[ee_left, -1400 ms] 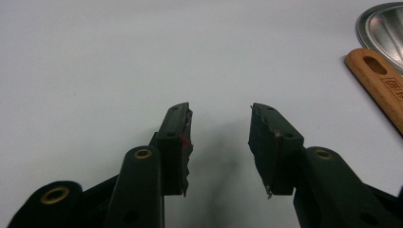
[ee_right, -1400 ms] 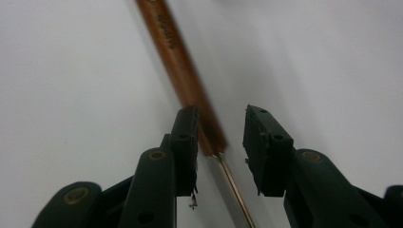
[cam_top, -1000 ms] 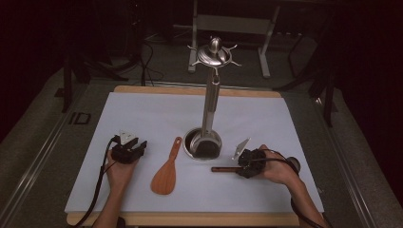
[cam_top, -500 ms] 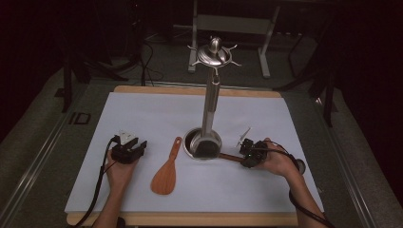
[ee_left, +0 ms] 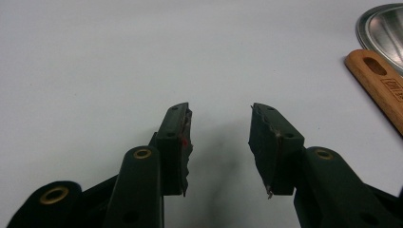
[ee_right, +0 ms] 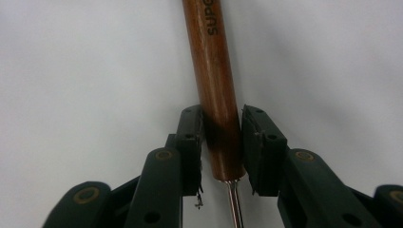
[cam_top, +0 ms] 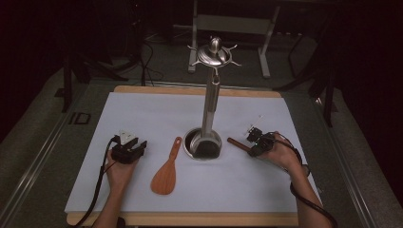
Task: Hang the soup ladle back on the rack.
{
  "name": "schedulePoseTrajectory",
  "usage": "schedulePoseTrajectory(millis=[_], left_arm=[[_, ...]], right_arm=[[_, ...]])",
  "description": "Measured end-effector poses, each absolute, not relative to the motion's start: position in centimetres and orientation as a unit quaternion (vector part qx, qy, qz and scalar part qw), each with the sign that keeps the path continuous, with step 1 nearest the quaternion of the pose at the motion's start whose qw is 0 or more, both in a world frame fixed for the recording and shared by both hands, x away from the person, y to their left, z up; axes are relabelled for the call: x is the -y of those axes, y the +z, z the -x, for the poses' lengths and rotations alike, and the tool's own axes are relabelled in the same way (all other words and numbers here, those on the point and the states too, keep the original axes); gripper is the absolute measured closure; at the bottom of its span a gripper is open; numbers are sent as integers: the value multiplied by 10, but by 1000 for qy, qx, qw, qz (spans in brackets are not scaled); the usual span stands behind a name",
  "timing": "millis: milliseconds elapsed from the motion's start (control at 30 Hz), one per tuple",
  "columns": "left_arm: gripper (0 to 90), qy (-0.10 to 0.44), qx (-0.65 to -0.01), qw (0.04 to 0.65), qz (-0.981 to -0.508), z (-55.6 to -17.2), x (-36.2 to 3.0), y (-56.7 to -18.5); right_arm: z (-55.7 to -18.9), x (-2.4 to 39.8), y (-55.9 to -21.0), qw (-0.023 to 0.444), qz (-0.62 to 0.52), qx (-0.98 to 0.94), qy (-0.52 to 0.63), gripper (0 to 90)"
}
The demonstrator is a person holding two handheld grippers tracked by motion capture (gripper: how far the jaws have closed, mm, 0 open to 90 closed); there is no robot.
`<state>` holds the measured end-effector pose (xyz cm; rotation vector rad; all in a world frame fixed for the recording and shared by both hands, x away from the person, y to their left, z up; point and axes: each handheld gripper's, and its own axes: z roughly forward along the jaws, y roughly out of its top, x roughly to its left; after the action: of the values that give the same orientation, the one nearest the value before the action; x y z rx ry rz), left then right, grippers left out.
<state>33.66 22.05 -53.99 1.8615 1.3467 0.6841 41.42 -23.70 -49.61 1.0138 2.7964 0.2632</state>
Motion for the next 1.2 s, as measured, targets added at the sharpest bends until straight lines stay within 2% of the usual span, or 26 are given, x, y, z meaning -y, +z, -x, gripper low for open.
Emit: schedulePoseTrajectory(millis=[100, 433, 733, 833, 1200], left_arm=[[591, 266, -523, 364, -723, -337, -221, -540], [591, 265, -524, 364, -723, -337, -221, -540], [590, 266, -524, 365, -723, -337, -221, -540], [590, 266, -523, 364, -723, -336, -221, -540], [590, 265, -524, 364, -723, -337, -221, -540]], right_arm=[[-421, 239, -496, 73, -346, -931, 90, 707], [-437, 239, -496, 7, -313, -948, 61, 686], [-437, 234, -496, 9, -282, -958, 44, 679], [-437, 234, -496, 14, -278, -960, 44, 737], [-436, 234, -496, 20, -272, -961, 44, 742]])
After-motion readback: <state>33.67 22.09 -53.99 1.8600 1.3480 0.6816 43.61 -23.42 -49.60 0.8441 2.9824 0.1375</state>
